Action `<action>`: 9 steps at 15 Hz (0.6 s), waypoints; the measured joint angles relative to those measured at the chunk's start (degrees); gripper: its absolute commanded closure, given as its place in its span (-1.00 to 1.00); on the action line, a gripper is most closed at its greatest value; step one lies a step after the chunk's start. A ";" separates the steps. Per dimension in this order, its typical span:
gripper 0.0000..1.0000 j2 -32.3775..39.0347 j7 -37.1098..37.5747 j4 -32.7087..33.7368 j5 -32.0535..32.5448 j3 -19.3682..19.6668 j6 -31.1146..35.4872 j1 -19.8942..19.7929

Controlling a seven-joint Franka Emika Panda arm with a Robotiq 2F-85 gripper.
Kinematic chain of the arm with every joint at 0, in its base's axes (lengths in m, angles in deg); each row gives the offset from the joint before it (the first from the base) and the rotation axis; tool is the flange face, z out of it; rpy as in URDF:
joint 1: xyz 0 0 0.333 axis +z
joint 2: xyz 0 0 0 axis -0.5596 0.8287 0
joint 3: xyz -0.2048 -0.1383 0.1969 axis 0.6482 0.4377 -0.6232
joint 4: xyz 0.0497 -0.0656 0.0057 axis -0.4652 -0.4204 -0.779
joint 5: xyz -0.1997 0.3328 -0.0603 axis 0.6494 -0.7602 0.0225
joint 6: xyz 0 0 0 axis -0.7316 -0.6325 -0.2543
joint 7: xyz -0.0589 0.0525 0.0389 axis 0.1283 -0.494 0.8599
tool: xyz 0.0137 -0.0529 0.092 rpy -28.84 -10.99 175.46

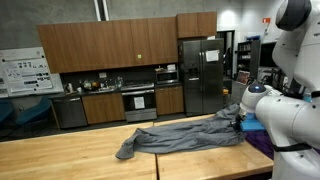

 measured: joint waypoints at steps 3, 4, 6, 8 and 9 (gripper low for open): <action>0.92 2.60 8.77 2.15 10.35 -10.67 2.38 -13.25; 0.92 2.61 10.83 2.68 13.03 -14.68 2.27 -17.53; 0.92 2.21 13.88 2.94 17.56 -22.42 1.61 -25.45; 0.92 1.39 15.12 2.31 20.15 -29.57 0.54 -32.94; 0.92 0.89 14.49 1.66 20.00 -32.90 0.00 -36.51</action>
